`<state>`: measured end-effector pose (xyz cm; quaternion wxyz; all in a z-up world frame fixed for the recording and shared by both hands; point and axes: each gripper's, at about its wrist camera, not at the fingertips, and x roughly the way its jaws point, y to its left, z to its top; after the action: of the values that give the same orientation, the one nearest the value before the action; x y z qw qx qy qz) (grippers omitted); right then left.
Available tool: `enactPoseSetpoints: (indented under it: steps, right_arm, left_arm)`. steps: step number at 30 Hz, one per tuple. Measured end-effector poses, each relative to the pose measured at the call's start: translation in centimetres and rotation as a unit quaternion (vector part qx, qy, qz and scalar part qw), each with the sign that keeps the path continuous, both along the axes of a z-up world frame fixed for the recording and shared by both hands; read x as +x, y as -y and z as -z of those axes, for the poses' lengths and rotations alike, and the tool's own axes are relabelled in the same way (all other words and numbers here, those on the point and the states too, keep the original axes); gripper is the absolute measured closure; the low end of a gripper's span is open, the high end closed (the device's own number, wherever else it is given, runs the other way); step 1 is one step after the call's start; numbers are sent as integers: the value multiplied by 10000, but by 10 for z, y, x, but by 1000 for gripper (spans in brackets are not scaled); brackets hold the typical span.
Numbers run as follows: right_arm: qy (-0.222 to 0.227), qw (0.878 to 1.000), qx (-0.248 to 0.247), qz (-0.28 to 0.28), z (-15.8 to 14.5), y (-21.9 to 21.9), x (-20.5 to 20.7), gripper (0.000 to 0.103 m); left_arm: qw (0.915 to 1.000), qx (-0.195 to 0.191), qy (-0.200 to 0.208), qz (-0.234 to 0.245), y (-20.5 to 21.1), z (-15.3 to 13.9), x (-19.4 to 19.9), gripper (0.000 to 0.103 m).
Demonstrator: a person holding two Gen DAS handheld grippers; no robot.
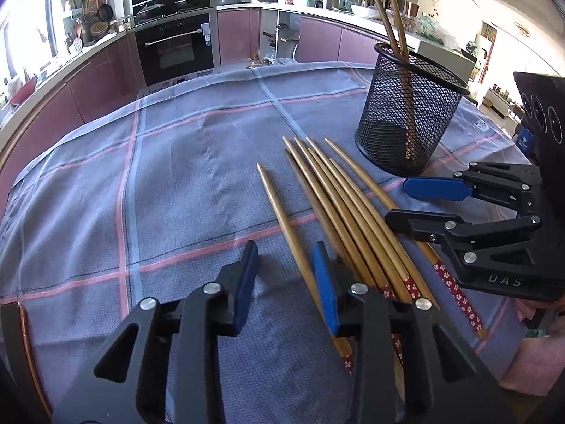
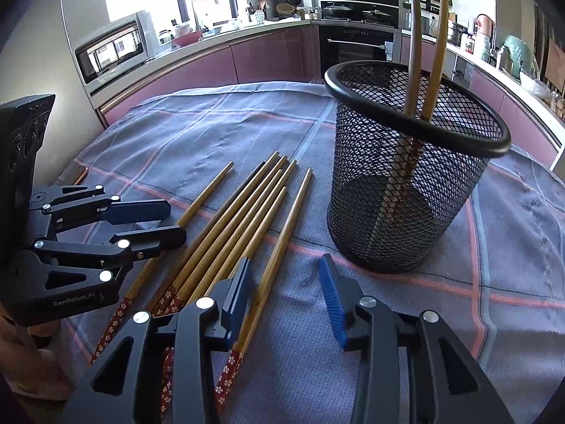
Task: Organize utensils
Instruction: 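Grasp another chopstick with the left tool while the right tool grasps one too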
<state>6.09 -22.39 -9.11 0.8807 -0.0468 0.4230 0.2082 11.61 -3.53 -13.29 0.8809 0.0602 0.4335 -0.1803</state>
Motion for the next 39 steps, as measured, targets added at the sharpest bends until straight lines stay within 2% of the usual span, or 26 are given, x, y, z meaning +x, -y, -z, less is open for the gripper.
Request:
enactPoseSetpoints:
  steps: [2,4,7,11,18,23,30,39]
  right_arm:
    - [-11,10000,31,20,0,0,1,77]
    - [-41,9999,107,43,0,2,2,80]
    - [-90,9997,238,68,1,5,3,91]
    - [-140,9986,475,167,1,13,3,97]
    - [-5,9976,697,-33,-10,17,-7,97]
    - [-142,9975,626,-305,-7,10,-7,97]
    - [-257,9978,525,-310,-1,5,-2,95]
    - [-156,9970,692,-302,-3,11,-2,97]
  left_arm:
    - [10000,-63,-25,-36,-1,0,2,79]
    - [9999,-147,-66,-56,-1,0,3,88]
    - [9997,-215,-91,-111,-2,-1,3,90]
    - [9991,-365,-133,-163,-6,-2,4,95]
    - [9984,-557,-31,-16,-7,-12,-7,95]
    - [9987,-460,-77,215,2,-8,-12,95]
    - [9985,-410,-280,229,0,2,-6,94]
    - [9989,-393,-223,147,2,-1,-3,95]
